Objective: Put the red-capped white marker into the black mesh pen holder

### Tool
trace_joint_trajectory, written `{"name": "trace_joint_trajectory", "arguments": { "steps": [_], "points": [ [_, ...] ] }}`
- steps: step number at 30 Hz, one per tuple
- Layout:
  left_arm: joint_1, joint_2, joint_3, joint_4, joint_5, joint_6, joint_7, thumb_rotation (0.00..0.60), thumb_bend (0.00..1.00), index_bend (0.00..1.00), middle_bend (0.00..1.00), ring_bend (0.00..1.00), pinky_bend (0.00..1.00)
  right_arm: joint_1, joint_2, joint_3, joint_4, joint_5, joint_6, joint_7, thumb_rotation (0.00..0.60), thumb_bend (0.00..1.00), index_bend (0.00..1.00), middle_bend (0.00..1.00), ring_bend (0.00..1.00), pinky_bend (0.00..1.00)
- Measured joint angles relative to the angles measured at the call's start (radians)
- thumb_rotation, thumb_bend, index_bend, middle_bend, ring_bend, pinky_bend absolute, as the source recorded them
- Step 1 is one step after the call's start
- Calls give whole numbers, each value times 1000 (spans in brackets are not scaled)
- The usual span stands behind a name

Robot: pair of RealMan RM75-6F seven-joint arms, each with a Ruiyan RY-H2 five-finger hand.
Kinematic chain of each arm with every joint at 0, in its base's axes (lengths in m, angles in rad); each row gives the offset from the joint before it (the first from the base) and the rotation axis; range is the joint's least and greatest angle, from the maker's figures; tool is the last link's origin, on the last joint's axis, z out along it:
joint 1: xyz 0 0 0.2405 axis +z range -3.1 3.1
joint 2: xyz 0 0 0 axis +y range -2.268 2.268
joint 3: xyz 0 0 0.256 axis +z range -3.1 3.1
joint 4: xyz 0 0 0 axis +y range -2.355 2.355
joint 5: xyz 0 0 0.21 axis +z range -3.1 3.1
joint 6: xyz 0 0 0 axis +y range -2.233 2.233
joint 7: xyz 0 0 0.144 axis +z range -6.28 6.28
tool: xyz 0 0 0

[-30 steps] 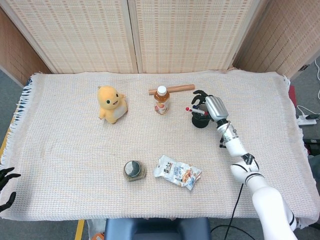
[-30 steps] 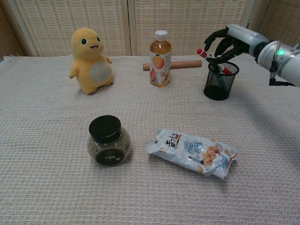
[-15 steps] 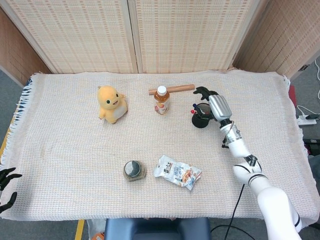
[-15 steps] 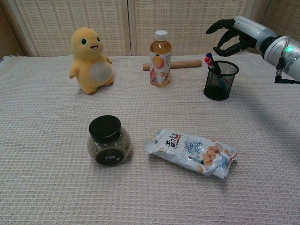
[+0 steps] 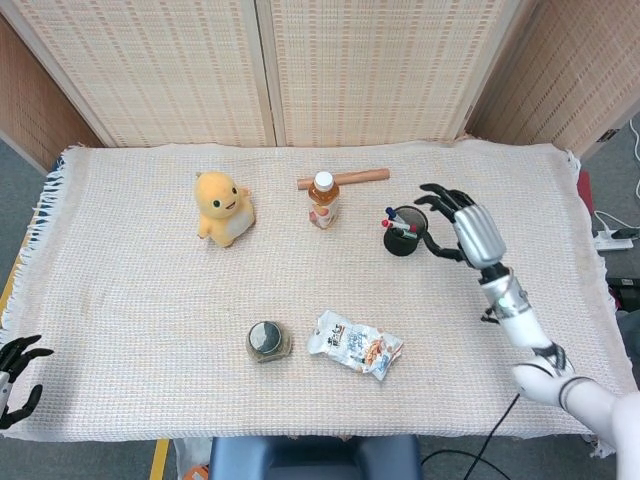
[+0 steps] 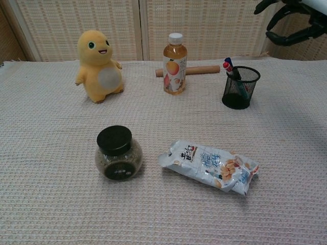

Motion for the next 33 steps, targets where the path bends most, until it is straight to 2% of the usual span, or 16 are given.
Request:
{"name": "trace_joint_trajectory", "arguments": {
  "steps": [4,6,8,11,15,22,26,33],
  "points": [
    [4,9,0,-17,8,20,9,600,446,283,93,62,139,-196,152,-65,-237,-2,139,-95,600,353,331,160,372,228],
    [6,13,0,-24,10,27,12,600,446,283,93,61,140,-302,193,-98,-301,-1,208,-116,600,353,336,160,378,228],
    [7,16,-1,-29,10,30,17,600,446,284,93,62,140,-369,207,-120,-316,0,250,-121,600,353,341,161,382,228],
    [7,17,0,-32,8,27,22,600,446,283,93,62,139,-447,207,-151,-271,5,309,-111,600,353,341,162,386,228],
    [6,16,0,-33,7,25,27,600,446,283,93,62,139,-569,159,-182,-126,11,369,-54,600,353,346,164,390,228],
    [2,10,3,-31,8,16,42,600,445,283,93,62,139,-655,29,-193,128,9,395,48,600,353,357,167,391,228],
    [-3,6,8,-32,9,-1,52,600,446,283,93,62,139,-671,1,-182,177,4,389,99,600,353,364,167,391,229],
    [-5,4,11,-32,15,3,43,600,445,283,93,62,139,-672,-14,-175,220,-4,296,78,600,353,372,167,391,229]
  ]
}}
